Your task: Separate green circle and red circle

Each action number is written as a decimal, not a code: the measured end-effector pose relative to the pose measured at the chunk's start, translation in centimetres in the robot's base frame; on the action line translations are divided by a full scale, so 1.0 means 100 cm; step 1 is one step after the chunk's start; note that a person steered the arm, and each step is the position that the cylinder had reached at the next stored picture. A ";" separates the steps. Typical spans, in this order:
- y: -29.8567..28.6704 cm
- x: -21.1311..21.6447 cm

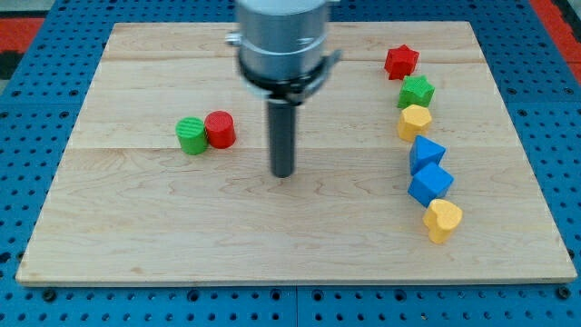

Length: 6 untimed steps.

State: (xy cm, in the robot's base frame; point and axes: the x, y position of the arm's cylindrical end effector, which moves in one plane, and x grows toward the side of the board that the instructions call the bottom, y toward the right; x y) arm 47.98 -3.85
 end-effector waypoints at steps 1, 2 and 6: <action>-0.062 -0.008; -0.091 -0.023; -0.090 -0.041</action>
